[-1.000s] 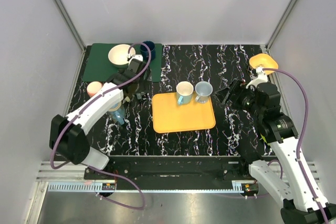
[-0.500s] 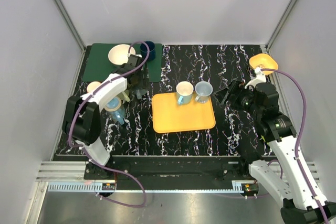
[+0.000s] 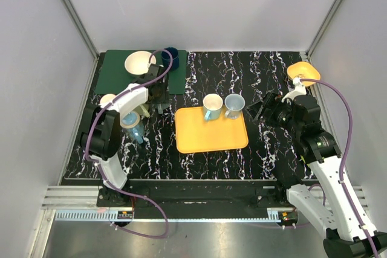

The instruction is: Turn the mug right side up

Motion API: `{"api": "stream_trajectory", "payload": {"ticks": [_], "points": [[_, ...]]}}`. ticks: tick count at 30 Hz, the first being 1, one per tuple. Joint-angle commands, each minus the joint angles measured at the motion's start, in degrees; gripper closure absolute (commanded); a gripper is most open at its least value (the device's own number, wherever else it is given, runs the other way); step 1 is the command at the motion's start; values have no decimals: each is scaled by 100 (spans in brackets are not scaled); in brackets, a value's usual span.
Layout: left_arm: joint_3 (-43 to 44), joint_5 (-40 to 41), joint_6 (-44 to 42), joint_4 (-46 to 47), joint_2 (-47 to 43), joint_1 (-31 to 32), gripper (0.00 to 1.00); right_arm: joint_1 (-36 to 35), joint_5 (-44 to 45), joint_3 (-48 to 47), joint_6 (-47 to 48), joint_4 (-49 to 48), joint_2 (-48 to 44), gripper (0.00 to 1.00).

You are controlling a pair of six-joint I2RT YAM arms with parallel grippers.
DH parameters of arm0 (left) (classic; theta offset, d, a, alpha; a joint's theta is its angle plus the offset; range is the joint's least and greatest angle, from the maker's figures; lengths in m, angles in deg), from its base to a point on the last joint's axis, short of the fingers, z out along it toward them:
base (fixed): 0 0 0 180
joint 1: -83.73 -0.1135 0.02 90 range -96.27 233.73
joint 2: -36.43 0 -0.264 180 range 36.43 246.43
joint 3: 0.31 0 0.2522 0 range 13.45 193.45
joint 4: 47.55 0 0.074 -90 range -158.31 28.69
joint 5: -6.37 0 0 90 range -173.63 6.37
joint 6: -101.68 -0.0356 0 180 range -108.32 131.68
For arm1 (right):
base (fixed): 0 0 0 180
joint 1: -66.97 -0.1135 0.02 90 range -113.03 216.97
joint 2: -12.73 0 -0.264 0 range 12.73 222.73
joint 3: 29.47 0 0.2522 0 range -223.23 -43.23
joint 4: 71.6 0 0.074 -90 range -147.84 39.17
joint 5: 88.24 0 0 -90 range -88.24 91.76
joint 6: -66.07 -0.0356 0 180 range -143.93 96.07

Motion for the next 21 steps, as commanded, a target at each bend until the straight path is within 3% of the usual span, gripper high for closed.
{"api": "stream_trajectory", "payload": {"ticks": [1,5,6,15,18,21], "points": [[266,-165,-13,339,156,-83,47,-44,81,24,55,-166,-40,12],[267,-226,-13,357,218,-127,52,-44,116,33,82,-157,-58,12],[267,-235,-13,357,209,-127,58,-44,125,33,82,-149,-58,11],[293,-244,-21,348,235,-136,84,-36,125,50,90,-149,-75,12],[311,-279,-30,339,235,-136,100,-36,134,59,91,-140,-84,12],[311,-472,-13,313,174,-136,100,-44,125,42,91,-140,-93,11]]}}
